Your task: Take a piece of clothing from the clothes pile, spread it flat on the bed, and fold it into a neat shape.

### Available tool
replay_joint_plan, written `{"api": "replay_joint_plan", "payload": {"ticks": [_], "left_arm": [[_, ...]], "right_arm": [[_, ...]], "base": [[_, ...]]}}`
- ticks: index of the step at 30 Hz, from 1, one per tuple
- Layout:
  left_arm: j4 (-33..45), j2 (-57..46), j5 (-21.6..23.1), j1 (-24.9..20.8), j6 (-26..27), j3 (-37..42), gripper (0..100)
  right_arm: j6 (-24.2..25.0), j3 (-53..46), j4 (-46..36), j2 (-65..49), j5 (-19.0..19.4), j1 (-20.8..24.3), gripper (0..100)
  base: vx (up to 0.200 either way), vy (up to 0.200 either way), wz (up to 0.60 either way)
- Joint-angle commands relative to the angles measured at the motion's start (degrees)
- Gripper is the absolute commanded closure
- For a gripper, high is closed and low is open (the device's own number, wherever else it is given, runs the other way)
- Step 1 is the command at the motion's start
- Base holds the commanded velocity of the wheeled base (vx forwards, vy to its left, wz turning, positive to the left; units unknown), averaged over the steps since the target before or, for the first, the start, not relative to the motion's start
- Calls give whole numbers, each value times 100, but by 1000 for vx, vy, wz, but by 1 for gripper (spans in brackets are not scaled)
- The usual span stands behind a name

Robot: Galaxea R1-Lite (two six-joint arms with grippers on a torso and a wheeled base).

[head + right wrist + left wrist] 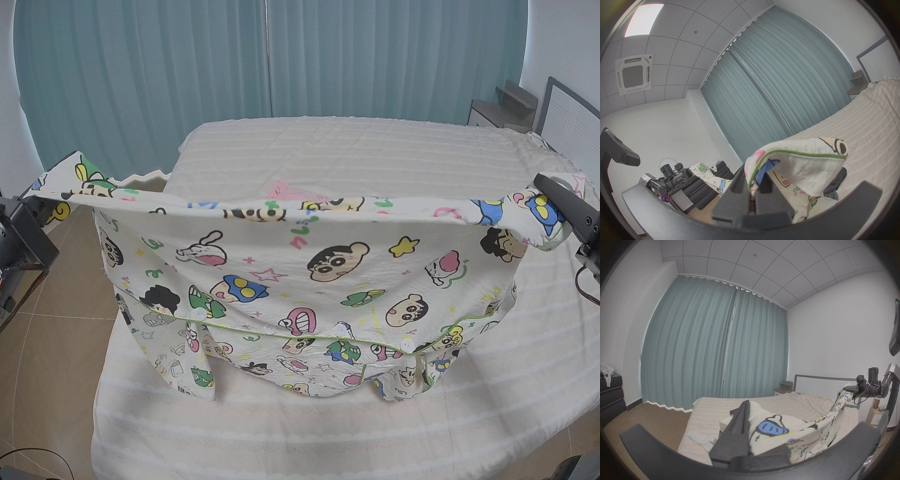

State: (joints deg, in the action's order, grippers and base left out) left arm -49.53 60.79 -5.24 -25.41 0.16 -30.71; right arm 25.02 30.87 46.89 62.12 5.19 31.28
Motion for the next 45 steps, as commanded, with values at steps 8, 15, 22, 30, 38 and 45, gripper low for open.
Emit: {"api": "replay_joint_plan", "payload": {"ticks": [8,15,22,30,38,45], "left_arm": [[-13,-15,-3,0,2,12,100],[-48,-94,-3,0,-25,118,100],[-48,-129,-12,9,-86,540,100],[-48,-411,58,0,-280,909,100],[-39,-604,278,-8,-262,979,100],[-39,-569,287,-149,-280,1041,100]], "right_arm": [[-155,7,14,-78,-1,27,100],[-243,-19,110,-288,-1,264,100],[-287,-28,110,-315,8,308,100],[-304,-90,233,-324,8,326,100],[-366,-177,427,-306,-1,537,100],[-419,-213,436,-315,8,537,100]], "base": [[-200,0,0],[-143,0,0],[0,0,0],[0,-50,0],[0,-200,0],[0,-200,0]]}}
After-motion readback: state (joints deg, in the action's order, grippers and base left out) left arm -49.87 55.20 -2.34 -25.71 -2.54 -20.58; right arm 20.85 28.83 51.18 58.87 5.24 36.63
